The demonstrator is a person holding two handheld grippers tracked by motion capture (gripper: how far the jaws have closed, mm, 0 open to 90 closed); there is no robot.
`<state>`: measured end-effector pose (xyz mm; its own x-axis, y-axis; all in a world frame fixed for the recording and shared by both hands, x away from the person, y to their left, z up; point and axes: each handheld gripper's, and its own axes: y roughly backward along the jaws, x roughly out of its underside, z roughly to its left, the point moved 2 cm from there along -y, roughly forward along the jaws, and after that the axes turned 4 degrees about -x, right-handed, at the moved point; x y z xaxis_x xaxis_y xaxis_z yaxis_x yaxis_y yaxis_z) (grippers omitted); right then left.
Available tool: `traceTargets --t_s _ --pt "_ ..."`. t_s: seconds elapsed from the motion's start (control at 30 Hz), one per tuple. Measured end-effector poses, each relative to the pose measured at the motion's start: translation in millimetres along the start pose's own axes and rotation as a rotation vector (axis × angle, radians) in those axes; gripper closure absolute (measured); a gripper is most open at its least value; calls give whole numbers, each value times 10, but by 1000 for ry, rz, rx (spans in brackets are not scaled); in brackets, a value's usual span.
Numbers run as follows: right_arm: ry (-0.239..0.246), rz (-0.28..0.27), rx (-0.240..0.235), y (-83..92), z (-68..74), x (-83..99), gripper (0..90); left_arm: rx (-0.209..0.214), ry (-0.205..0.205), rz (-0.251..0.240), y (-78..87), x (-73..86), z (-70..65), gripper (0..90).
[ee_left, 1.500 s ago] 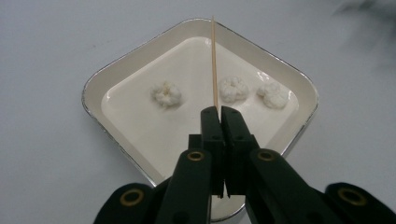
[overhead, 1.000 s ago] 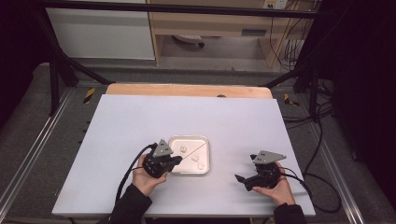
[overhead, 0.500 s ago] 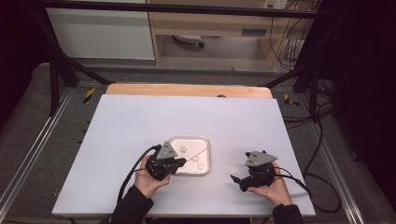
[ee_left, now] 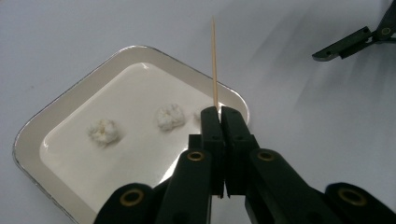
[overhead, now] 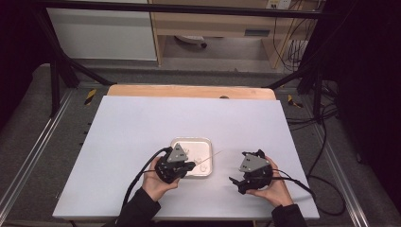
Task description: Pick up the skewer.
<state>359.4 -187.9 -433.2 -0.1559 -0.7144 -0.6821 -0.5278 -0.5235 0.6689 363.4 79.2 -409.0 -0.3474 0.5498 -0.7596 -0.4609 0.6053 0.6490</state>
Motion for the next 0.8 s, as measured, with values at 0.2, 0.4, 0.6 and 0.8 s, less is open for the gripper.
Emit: traceTargets --t_s 0.2,0.4,0.6,0.8 --pt "76 -13 27 11 35 -84 110 13 -23 8 -42 -71 -66 889" --pt "143 -2 29 -2 53 -116 170 28 -49 21 -96 -152 -136 888" --pt "225 3 34 -25 77 -125 245 37 -74 35 -155 -217 -205 889" --pt "310 -1 48 -45 90 -116 334 48 -95 45 -209 -267 -265 888"
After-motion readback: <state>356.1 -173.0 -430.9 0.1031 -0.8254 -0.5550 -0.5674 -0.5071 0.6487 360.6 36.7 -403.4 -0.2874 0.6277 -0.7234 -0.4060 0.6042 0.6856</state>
